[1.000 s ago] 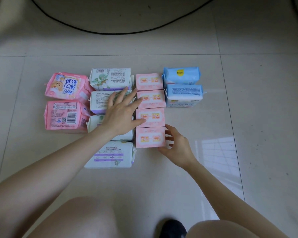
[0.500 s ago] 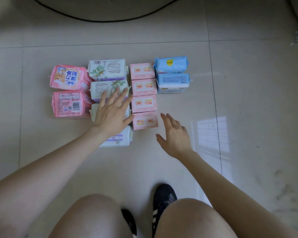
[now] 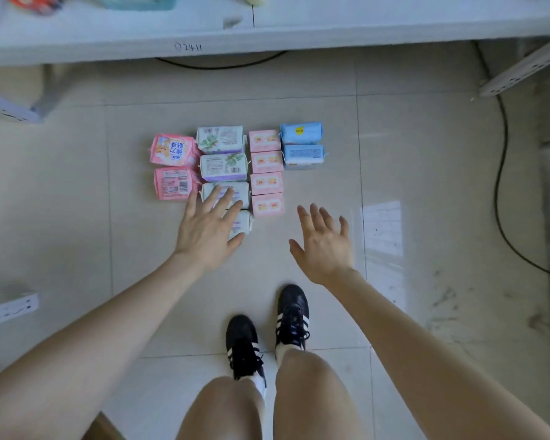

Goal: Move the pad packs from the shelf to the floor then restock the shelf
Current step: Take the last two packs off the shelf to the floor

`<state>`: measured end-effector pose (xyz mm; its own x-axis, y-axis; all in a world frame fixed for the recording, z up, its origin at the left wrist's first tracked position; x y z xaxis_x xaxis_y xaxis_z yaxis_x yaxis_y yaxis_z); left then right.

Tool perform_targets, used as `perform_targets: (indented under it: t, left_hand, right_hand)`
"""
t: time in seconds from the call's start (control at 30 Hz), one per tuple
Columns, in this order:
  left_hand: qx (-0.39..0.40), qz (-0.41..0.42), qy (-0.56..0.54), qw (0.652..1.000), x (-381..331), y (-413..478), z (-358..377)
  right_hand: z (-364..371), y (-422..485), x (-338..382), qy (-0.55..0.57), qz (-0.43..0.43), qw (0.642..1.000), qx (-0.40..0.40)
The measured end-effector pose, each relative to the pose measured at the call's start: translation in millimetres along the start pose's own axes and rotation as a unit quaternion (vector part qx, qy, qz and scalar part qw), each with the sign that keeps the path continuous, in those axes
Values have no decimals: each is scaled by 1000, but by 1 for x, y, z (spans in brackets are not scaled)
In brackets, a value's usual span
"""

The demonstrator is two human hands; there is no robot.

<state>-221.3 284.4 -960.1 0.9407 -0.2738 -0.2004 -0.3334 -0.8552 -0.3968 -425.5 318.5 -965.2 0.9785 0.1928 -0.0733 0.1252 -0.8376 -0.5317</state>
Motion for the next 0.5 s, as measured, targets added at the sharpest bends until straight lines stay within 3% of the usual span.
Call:
perform_targets:
  t: [0.23, 0.5]
  left_hand:
    - [-37, -35, 11, 999, -32, -65, -128]
    - [-136, -24, -26, 990, -58, -120, -285]
  right_hand:
    - [-133, -63, -10, -34, 5, 998, -52]
    - [-288, -127, -10, -43, 34, 984, -168]
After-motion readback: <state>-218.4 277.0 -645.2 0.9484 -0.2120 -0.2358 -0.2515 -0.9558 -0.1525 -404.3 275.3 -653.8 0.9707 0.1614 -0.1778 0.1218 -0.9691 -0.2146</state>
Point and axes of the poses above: each hand's wrist, its own y-axis towards the middle knuckle, its own z-axis out of the palm, x = y × z, the point moved 5 cm from there along y, towards the middle knuckle, and after that the axes turned 15 degrees about -y, right-handed, at the moved point
